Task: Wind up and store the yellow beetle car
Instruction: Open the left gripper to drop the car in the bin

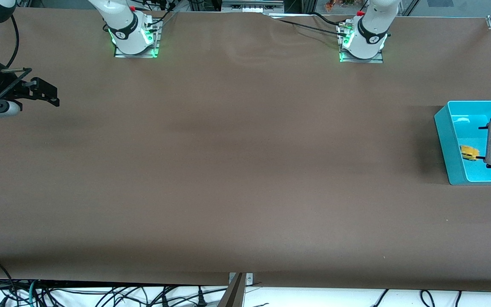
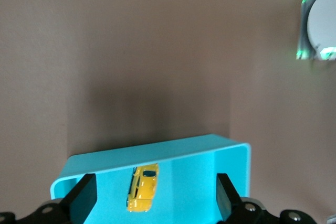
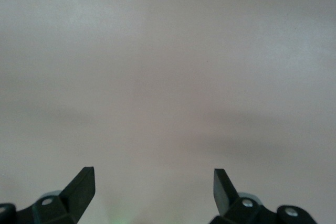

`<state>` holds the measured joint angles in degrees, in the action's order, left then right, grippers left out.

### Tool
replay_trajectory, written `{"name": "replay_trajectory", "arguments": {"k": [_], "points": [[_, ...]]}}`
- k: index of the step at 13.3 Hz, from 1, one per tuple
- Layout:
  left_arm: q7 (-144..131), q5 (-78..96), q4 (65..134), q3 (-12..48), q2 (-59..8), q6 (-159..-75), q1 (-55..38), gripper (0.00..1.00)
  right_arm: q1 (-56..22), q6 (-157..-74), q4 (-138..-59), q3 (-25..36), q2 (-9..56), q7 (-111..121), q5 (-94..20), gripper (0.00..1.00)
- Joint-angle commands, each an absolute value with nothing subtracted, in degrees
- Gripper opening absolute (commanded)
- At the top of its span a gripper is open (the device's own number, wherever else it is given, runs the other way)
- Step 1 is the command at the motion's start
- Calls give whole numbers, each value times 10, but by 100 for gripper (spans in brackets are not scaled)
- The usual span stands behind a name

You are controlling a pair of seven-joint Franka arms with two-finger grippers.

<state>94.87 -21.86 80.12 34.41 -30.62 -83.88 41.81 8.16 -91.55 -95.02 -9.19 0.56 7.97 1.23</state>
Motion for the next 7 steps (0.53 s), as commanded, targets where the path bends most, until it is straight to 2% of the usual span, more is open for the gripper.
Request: {"name": "replay_trajectory", "arguments": {"k": [1,5,7], "points": [[838,-193,739,394,-312,-763,404,100,80,-903,-934,-91,12,78,15,100],[625,-171,728,484,-281,-726,395,100,80,-903,-934,-91,12,78,15,100],[484,-97,729,482,-251,-726,393,100,80,-903,-934,-91,12,77,15,100]]}}
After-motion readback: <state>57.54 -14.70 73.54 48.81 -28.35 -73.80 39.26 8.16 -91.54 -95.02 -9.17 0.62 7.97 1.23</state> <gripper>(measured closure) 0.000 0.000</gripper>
